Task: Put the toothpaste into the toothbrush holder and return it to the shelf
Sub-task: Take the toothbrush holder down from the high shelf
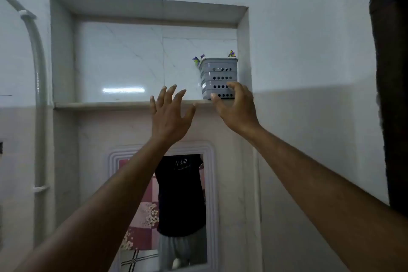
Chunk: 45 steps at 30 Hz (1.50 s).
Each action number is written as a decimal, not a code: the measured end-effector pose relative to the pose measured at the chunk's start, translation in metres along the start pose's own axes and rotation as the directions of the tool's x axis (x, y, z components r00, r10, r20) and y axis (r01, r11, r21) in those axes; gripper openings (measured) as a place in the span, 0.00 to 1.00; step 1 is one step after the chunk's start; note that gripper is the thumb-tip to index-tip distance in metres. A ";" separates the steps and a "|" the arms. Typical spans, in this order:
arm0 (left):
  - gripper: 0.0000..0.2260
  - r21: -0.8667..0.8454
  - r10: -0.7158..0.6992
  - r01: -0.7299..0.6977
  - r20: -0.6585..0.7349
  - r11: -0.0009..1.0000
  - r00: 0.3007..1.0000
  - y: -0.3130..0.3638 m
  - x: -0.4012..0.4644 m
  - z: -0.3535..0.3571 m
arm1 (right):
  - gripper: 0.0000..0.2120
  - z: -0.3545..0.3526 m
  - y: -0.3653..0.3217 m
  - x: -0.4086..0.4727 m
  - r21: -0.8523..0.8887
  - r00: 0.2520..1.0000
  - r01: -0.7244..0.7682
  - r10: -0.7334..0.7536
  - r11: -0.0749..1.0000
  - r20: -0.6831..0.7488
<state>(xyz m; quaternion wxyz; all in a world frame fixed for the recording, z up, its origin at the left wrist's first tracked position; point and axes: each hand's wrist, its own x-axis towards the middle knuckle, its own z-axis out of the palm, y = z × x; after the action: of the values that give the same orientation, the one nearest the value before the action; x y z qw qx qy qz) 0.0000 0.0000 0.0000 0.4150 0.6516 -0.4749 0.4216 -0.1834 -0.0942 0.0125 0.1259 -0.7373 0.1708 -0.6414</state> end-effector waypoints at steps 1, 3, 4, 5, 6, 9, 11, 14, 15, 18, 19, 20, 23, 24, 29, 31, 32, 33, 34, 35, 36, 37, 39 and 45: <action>0.29 0.015 -0.003 0.003 -0.004 1.000 1.000 0.000 0.003 0.002 | 0.34 0.004 0.002 0.005 -0.014 1.000 0.007 -0.007 1.000 -0.006; 0.29 0.044 -0.030 0.031 -0.007 0.999 1.000 0.000 0.013 0.009 | 0.39 0.011 0.004 0.017 -0.061 1.000 -0.017 0.016 0.998 -0.010; 0.29 0.039 -0.040 0.040 -0.002 0.998 0.999 0.002 0.016 0.011 | 0.41 0.013 0.003 0.022 -0.090 1.000 -0.025 0.023 0.996 -0.014; 0.30 0.046 -0.046 0.046 0.002 0.998 0.999 0.002 0.019 0.016 | 0.44 0.017 0.005 0.027 -0.100 0.999 -0.035 0.033 0.994 -0.027; 0.30 0.058 -0.052 0.052 0.007 0.997 0.999 0.003 0.021 0.020 | 0.46 0.020 0.006 0.032 -0.100 0.998 -0.052 0.049 0.994 -0.032; 0.31 0.085 -0.097 0.097 0.000 0.992 0.995 0.001 0.025 0.028 | 0.52 0.027 0.012 0.045 -0.058 0.997 -0.080 0.079 0.995 -0.019; 0.31 0.108 -0.104 0.105 -0.015 0.989 0.994 0.000 0.025 0.033 | 0.57 0.031 0.017 0.050 -0.047 0.995 -0.096 0.095 0.994 -0.009; 0.31 0.115 -0.097 0.100 -0.036 0.988 0.995 0.000 0.025 0.037 | 0.63 0.036 0.023 0.056 -0.050 0.995 -0.102 0.102 0.994 0.005; 0.31 0.119 -0.094 0.098 -0.041 0.988 0.995 -0.001 0.025 0.037 | 0.63 0.037 0.024 0.057 -0.048 0.995 -0.101 0.101 0.994 0.003; 0.30 0.130 -0.102 0.107 -0.045 0.986 0.994 -0.004 0.026 0.037 | 0.62 0.039 0.024 0.058 -0.026 0.995 -0.102 0.102 0.994 -0.024; 0.31 0.127 -0.104 0.109 -0.041 0.986 0.994 -0.004 0.025 0.037 | 0.62 0.039 0.024 0.057 -0.015 0.994 -0.104 0.104 0.994 -0.043; 0.31 0.119 -0.106 0.110 -0.034 0.987 0.994 -0.004 0.025 0.037 | 0.63 0.038 0.023 0.055 -0.004 0.992 -0.107 0.107 0.994 -0.067; 0.31 0.106 -0.112 0.114 -0.018 0.988 0.993 -0.001 0.025 0.035 | 0.68 0.031 0.018 0.052 0.051 0.987 -0.095 0.100 0.994 -0.124; 0.31 0.095 -0.119 0.120 -0.016 0.988 0.993 -0.001 0.026 0.034 | 0.71 0.028 0.014 0.052 0.081 0.988 -0.084 0.094 0.993 -0.126; 0.30 0.015 -0.123 0.124 -0.029 0.992 0.992 0.007 0.020 0.028 | 0.68 0.014 0.001 0.048 0.173 0.980 -0.052 0.084 0.984 -0.181; 0.29 -0.040 -0.103 0.101 -0.039 0.994 0.994 0.009 0.012 0.024 | 0.66 0.006 -0.002 0.038 0.203 0.974 -0.036 0.080 0.979 -0.212; 0.29 -0.066 -0.092 0.089 -0.046 0.994 0.995 0.010 0.008 0.022 | 0.65 0.003 -0.003 0.032 0.221 0.971 -0.023 0.074 0.975 -0.228; 0.28 -0.086 -0.083 0.078 -0.053 0.993 0.995 0.012 0.002 0.020 | 0.64 0.000 -0.002 0.024 0.236 0.969 -0.007 0.065 0.972 -0.238; 0.28 -0.096 -0.072 0.066 -0.061 0.993 0.996 0.014 -0.004 0.017 | 0.63 -0.004 -0.001 0.015 0.247 0.967 0.010 0.053 0.969 -0.248; 0.28 -0.099 -0.059 0.052 -0.070 0.994 0.996 0.016 -0.011 0.014 | 0.62 -0.007 0.000 0.004 0.257 0.967 0.018 0.049 0.966 -0.251; 0.28 -0.103 -0.047 0.039 -0.076 0.994 0.996 0.017 -0.019 0.012 | 0.62 -0.009 0.002 -0.006 0.264 0.966 0.017 0.052 0.964 -0.252; 0.28 -0.112 -0.040 0.031 -0.076 0.993 0.996 0.018 -0.027 0.009 | 0.61 -0.011 0.004 -0.017 0.271 0.967 0.009 0.061 0.963 -0.247; 0.28 -0.136 -0.040 0.032 -0.059 0.990 0.997 0.019 -0.045 0.005 | 0.61 -0.013 0.010 -0.040 0.300 0.968 -0.014 0.088 0.954 -0.235; 0.27 -0.164 -0.080 0.090 0.065 0.982 0.995 0.009 -0.115 0.002 | 0.62 -0.004 0.041 -0.123 0.356 0.974 -0.131 0.188 0.925 -0.130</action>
<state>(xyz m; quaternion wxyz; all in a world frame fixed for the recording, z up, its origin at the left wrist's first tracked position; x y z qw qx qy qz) -0.0305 0.0274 -0.1076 0.4716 0.6464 -0.4921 0.3429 -0.2053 -0.0808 -0.1149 0.2906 -0.6330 0.1248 -0.7066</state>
